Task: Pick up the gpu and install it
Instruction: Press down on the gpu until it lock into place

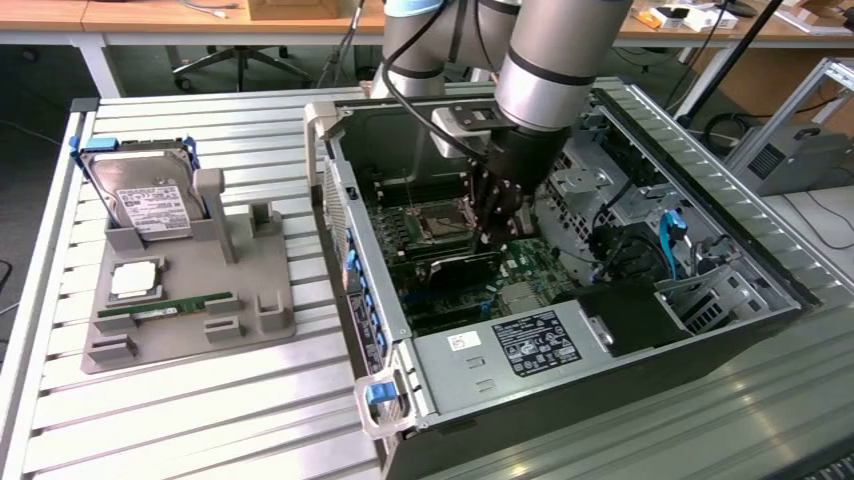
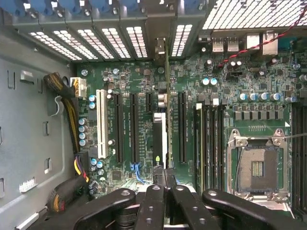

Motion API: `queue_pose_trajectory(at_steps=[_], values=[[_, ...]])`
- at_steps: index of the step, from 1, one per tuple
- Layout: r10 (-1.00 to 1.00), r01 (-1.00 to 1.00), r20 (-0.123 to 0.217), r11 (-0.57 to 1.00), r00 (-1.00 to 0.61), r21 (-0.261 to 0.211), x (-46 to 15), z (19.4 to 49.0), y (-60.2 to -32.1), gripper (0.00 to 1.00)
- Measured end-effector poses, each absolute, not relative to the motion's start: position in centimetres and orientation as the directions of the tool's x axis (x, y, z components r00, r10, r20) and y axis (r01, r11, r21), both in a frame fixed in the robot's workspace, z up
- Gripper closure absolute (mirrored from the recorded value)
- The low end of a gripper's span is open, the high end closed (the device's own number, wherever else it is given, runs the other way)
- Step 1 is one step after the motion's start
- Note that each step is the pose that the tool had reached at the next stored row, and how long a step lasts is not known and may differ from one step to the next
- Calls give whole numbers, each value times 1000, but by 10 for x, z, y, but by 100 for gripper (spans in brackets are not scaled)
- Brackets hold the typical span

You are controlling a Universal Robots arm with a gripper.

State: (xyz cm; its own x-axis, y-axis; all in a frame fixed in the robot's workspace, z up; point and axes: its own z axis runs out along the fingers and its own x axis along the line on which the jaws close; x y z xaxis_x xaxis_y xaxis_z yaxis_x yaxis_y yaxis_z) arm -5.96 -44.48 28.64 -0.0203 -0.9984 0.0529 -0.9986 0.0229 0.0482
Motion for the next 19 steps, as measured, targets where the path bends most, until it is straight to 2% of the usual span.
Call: queue_pose_trajectory(at_steps=[19], values=[[-998,-999,53,23,-20,48,-85,282,-440,89]])
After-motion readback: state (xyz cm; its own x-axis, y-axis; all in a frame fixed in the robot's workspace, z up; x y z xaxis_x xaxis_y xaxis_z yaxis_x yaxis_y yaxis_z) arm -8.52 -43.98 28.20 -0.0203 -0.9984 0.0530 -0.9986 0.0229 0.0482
